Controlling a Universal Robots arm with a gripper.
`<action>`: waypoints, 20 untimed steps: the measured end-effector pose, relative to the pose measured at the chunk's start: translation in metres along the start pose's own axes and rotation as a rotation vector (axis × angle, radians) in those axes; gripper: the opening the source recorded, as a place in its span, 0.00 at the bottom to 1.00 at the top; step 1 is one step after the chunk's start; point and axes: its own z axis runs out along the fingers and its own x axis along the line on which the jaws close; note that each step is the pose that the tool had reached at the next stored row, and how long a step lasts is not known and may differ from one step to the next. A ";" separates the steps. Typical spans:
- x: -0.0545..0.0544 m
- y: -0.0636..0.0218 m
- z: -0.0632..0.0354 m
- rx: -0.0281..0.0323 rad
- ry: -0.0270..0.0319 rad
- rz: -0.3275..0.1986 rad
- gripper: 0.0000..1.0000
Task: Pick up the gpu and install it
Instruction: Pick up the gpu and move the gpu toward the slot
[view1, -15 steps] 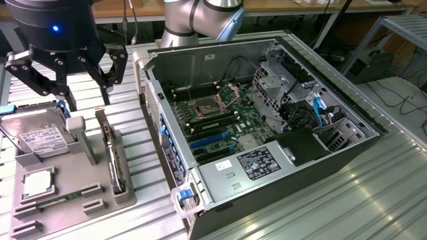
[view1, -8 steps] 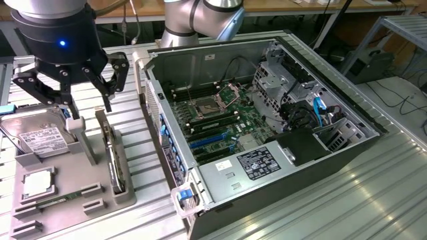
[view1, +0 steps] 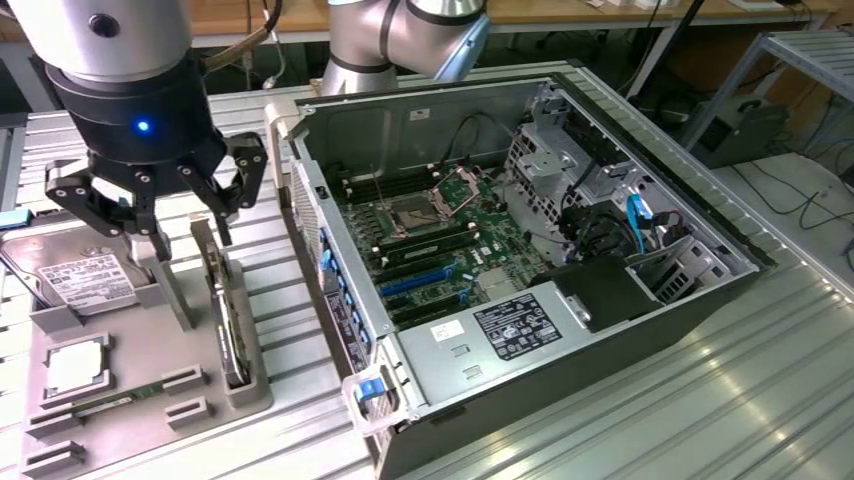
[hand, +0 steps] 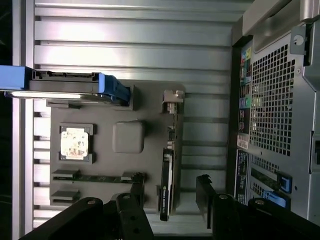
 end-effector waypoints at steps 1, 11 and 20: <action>0.000 0.0000 0.0021 0.0001 -0.0002 0.000 0.54; 0.000 -0.0037 0.0179 0.0029 -0.0211 0.000 0.54; 0.000 -0.0111 0.0364 0.0030 -0.0207 0.000 0.54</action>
